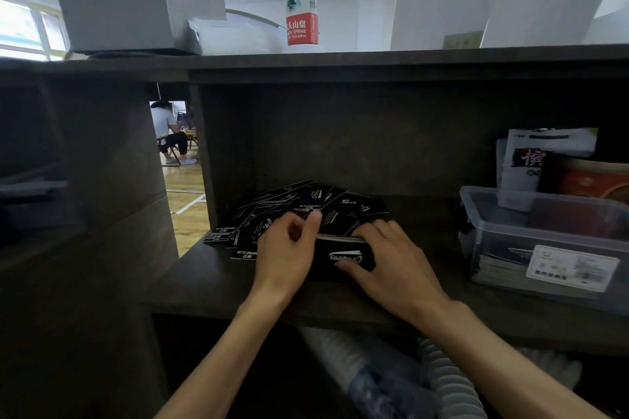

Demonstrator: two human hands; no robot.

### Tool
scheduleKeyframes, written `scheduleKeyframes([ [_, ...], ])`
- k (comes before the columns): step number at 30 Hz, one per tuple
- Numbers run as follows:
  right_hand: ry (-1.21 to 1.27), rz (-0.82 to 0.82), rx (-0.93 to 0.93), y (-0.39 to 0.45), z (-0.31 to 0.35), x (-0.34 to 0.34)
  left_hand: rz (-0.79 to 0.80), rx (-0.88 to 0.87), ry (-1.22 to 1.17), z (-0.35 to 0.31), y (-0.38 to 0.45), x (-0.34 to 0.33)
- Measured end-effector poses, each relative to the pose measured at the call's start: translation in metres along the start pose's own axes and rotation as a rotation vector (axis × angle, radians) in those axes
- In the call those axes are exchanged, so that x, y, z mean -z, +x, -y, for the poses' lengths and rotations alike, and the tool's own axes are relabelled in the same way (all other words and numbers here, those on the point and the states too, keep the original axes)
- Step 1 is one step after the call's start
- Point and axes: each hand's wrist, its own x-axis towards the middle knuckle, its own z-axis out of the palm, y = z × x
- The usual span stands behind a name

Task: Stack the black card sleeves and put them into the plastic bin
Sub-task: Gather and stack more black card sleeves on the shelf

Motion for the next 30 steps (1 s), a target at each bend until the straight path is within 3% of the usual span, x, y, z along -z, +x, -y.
scheduleKeyframes([
  [5, 0.091, 0.02, 0.033, 0.005, 0.023, -0.019, 0.089, 0.093, -0.079, 0.011, -0.003, 0.008],
  [12, 0.256, 0.037, 0.08, 0.011, 0.043, -0.031, -0.01, 0.069, -0.083, 0.027, 0.0, 0.029],
  [18, 0.348, 0.051, 0.109, 0.03, 0.079, -0.05, 0.062, -0.017, -0.026, 0.043, 0.007, 0.074],
  [23, 0.395, 0.079, 0.135, 0.052, 0.117, -0.076, -0.058, -0.083, 0.219, 0.065, 0.009, 0.11],
  [30, 0.643, 0.159, 0.082, 0.059, 0.096, -0.068, -0.026, -0.19, 0.255, 0.072, 0.003, 0.116],
])
